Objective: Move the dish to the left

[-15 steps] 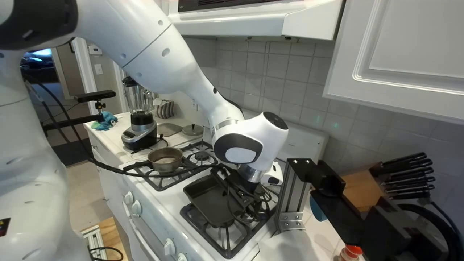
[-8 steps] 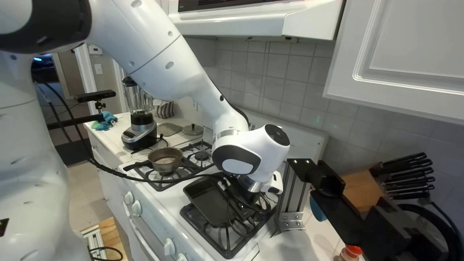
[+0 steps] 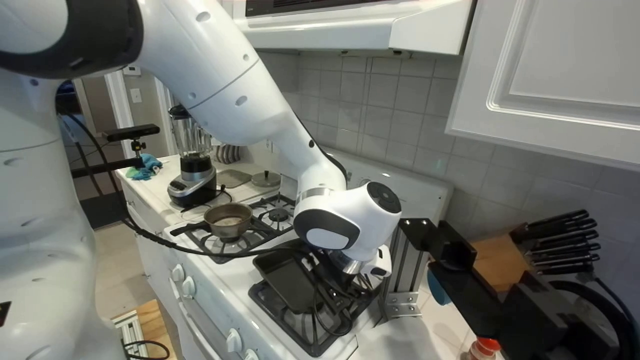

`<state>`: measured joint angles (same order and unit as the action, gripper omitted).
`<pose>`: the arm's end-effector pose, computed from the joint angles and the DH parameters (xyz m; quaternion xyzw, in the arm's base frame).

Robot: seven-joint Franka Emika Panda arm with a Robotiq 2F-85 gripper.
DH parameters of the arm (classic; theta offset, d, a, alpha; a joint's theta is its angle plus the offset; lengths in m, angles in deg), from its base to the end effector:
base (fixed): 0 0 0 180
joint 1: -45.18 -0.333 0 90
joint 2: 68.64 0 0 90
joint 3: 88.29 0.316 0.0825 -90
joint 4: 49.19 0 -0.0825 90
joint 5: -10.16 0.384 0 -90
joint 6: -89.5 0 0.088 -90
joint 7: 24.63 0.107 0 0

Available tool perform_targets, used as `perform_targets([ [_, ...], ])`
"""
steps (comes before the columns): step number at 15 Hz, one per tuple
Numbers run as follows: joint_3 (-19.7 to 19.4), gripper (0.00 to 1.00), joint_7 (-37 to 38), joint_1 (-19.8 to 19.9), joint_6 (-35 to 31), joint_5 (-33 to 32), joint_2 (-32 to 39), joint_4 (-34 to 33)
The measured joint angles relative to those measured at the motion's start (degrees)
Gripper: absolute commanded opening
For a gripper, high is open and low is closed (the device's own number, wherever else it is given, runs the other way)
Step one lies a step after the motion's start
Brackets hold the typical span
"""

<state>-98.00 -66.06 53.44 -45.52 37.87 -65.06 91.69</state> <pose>0.4421 -0.1375 0.2600 -0.9854 -0.0178 -0.0060 0.1690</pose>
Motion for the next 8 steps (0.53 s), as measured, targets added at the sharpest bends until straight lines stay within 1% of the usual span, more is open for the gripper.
perform_targets([
  [1, 0.04, 0.85, -0.06, 0.01, -0.14, 0.30, 0.22, -0.01],
  [2, 0.12, 0.78, -0.23, 0.01, -0.26, 0.65, 0.42, -0.02],
  [3, 0.24, 0.79, -0.44, 0.02, -0.30, 1.07, 0.55, -0.02],
  [5, 0.48, 0.76, -0.72, 0.03, -0.35, 1.54, 0.71, -0.05],
  [6, 0.59, 0.78, -0.80, 0.03, -0.36, 1.63, 0.74, -0.06],
  [7, 0.67, 0.76, -0.90, 0.03, -0.36, 1.67, 0.74, -0.06],
  [8, 0.71, 0.78, -0.95, 0.03, -0.37, 1.68, 0.75, -0.06],
])
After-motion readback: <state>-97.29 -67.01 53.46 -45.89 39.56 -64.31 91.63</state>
